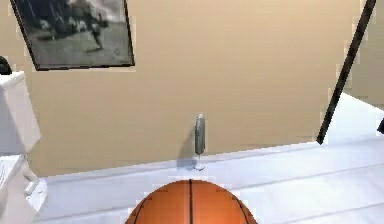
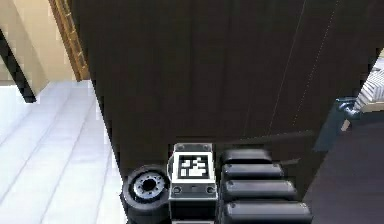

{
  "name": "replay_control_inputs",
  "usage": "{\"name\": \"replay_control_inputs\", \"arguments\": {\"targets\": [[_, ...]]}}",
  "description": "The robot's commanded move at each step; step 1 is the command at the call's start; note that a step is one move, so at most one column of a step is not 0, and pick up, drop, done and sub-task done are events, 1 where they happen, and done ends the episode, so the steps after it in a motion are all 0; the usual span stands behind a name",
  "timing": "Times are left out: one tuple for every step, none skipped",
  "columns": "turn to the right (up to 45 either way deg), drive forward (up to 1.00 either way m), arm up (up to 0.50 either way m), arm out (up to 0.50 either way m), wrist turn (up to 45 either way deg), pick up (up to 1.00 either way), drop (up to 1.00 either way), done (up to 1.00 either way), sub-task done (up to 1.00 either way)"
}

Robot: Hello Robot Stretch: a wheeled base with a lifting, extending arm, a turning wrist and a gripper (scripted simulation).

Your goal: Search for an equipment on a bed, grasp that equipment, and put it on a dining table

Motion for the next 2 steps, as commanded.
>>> {"name": "replay_control_inputs", "arguments": {"targets": [[0.0, 0.20, 0.00, 0.00, 0.0, 0.00, 0.00, 0.00, 0.00], [27.0, 0.00, 0.00, 0.00, 0.0, 0.00, 0.00, 0.00, 0.00]]}}
